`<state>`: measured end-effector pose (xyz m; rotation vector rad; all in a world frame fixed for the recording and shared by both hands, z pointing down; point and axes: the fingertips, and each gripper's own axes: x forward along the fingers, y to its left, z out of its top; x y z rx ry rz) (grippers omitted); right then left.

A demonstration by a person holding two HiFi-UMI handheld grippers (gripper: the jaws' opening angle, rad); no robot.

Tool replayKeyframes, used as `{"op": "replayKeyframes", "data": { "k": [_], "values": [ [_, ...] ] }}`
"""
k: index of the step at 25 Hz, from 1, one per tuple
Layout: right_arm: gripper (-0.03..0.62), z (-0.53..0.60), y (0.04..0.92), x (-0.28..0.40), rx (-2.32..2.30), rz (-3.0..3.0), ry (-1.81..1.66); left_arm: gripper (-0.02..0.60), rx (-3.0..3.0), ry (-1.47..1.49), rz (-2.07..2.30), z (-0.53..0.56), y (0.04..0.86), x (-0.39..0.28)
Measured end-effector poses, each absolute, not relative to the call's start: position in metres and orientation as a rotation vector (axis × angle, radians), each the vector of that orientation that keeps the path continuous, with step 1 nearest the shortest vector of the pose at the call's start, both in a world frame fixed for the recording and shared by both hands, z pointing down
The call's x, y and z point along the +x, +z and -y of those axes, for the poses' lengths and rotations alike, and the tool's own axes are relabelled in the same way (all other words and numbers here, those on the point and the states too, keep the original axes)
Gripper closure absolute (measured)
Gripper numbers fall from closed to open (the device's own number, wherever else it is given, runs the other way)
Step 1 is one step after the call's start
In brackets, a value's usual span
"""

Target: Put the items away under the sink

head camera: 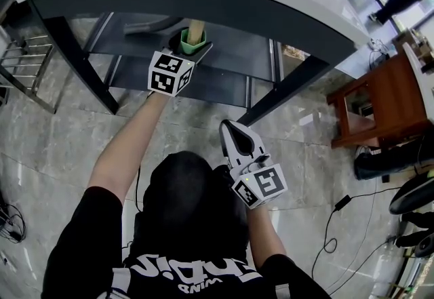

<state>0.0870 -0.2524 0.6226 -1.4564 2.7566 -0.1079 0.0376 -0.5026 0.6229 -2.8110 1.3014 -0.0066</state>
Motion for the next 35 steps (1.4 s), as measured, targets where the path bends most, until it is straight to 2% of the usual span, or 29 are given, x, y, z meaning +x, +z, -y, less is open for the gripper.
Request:
{"op": "replayKeyframes", "data": {
  "k": [27,35],
  "values": [
    [0.576,0.253,0.629,0.093,-1.48,-2.759,-0.125,0.235,-2.781,-0.119,-1.334,0.513,0.635,0.05],
    [0.576,0.253,0.629,0.091,-1.479,-2.763,-0.125,0.165,-2.823,-0.109,-1.351,0.514,0.634,0.049]
  ]
}}
